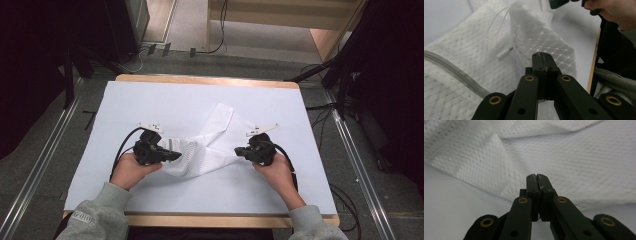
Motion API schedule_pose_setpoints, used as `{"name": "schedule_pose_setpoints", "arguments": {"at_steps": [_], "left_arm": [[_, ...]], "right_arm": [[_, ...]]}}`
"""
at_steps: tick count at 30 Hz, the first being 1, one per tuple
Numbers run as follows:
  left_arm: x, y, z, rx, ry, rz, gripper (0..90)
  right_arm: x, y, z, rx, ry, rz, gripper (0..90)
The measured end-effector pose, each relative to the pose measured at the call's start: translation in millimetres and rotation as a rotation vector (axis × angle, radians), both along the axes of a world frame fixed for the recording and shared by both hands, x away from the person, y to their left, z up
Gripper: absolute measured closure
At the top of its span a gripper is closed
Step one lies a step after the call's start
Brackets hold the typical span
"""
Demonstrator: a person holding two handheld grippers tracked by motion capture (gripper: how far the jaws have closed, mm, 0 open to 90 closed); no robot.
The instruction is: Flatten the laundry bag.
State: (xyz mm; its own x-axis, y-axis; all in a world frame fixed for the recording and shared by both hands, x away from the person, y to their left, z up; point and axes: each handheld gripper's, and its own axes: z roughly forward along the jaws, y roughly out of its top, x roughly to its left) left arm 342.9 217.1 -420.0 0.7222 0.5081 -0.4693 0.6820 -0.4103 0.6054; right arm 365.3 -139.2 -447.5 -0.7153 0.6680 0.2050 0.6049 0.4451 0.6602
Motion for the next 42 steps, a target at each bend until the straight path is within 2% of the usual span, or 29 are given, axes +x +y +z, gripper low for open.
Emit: {"name": "schedule_pose_setpoints", "arguments": {"at_steps": [7, 11, 15, 18, 23, 27, 30, 33, 35, 37, 40, 42], "left_arm": [[-17.9, -3.7, -2.0, 0.015, -0.005, -0.039, 90.0], [-25.7, -2.5, -4.6, 0.026, -0.001, -0.044, 90.0], [-29.9, 0.2, -5.3, 0.033, -0.001, -0.041, 90.0], [-31.5, 1.0, -5.5, 0.037, 0.001, -0.040, 90.0], [-34.4, 2.4, -4.6, 0.038, -0.003, -0.037, 90.0], [-37.5, 5.3, -4.1, 0.038, -0.007, -0.033, 89.6], [-37.2, 8.3, -1.4, 0.033, -0.018, -0.024, 89.5], [-33.7, 12.3, 4.8, 0.021, -0.049, 0.005, 88.7], [-29.2, 13.3, 9.6, 0.042, -0.075, 0.024, 87.3], [-24.5, 12.8, 15.7, 0.048, -0.089, 0.049, 85.5], [-15.9, 9.3, 23.2, 0.050, -0.118, 0.042, 82.8], [-7.8, 6.7, 25.5, 0.076, -0.121, 0.041, 80.7]], "right_arm": [[12.1, 19.7, -3.7, 0.004, -0.002, 0.016, 90.0], [15.9, 26.8, -9.9, 0.004, 0.037, 0.028, 90.0], [8.5, 27.8, -10.9, 0.001, 0.040, 0.048, 90.0], [-2.7, 25.4, -10.8, 0.001, 0.042, 0.072, 90.0], [-14.4, 22.9, -9.7, 0.004, 0.055, 0.079, 89.4], [-30.0, 23.7, -9.4, 0.006, 0.066, 0.098, 88.9], [-42.8, 26.1, -8.7, -0.002, 0.062, 0.116, 88.8], [-53.5, 26.1, -2.8, 0.001, 0.021, 0.115, 88.8], [-58.9, 23.4, 2.3, 0.005, -0.011, 0.107, 88.8], [-61.0, 18.8, 5.4, 0.013, -0.028, 0.094, 87.9], [-59.8, 10.7, 6.8, 0.023, -0.036, 0.065, 87.4], [-57.7, 5.8, 6.7, 0.027, -0.036, 0.049, 86.9]]}}
